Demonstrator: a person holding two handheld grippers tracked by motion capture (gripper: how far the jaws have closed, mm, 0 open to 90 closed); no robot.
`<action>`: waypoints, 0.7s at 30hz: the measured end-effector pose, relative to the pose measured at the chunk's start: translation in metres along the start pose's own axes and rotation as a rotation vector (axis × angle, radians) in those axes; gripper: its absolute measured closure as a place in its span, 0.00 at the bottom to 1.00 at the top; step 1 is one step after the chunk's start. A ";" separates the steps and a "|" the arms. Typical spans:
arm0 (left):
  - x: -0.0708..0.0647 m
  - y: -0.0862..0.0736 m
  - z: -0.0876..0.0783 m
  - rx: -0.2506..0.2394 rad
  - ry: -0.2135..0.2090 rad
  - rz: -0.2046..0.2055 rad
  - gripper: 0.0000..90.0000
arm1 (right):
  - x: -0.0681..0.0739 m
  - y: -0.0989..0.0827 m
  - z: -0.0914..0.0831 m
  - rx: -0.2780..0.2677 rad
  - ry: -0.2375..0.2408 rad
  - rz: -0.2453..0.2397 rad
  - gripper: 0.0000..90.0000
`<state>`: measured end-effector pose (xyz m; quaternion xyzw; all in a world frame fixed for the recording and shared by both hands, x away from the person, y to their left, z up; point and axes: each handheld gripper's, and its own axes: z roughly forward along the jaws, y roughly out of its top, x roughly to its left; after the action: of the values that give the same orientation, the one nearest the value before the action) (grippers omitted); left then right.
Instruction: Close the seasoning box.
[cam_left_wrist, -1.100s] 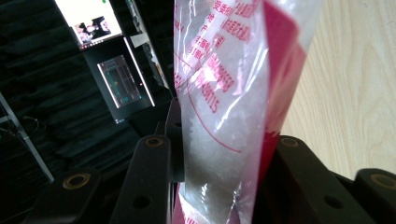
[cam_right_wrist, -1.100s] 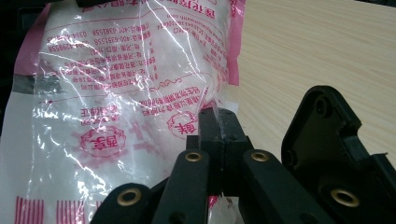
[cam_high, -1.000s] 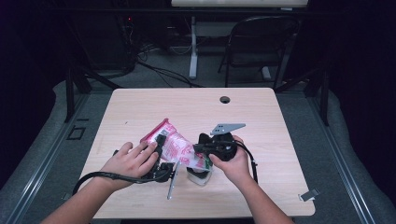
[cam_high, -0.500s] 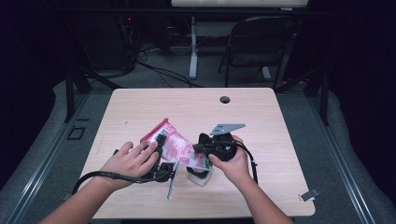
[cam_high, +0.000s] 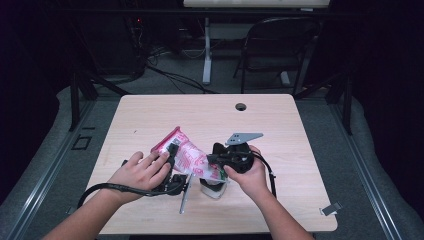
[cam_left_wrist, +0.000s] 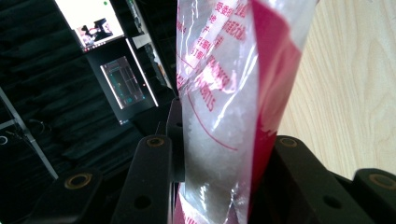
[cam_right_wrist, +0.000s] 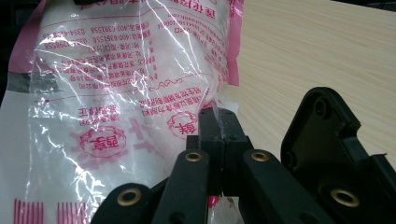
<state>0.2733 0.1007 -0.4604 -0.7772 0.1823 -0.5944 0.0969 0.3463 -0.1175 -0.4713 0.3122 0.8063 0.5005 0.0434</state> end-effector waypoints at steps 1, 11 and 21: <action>0.000 0.000 0.000 0.001 0.000 0.000 0.79 | 0.000 0.000 0.000 -0.001 0.000 0.000 1.00; 0.001 0.000 -0.001 0.000 0.005 0.012 0.79 | 0.000 0.000 0.000 -0.002 -0.002 -0.001 1.00; 0.001 0.002 -0.001 0.000 0.015 0.013 0.79 | 0.000 -0.001 0.000 -0.003 -0.006 0.001 1.00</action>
<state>0.2724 0.0990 -0.4604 -0.7716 0.1881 -0.5994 0.0992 0.3458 -0.1173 -0.4721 0.3139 0.8053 0.5008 0.0459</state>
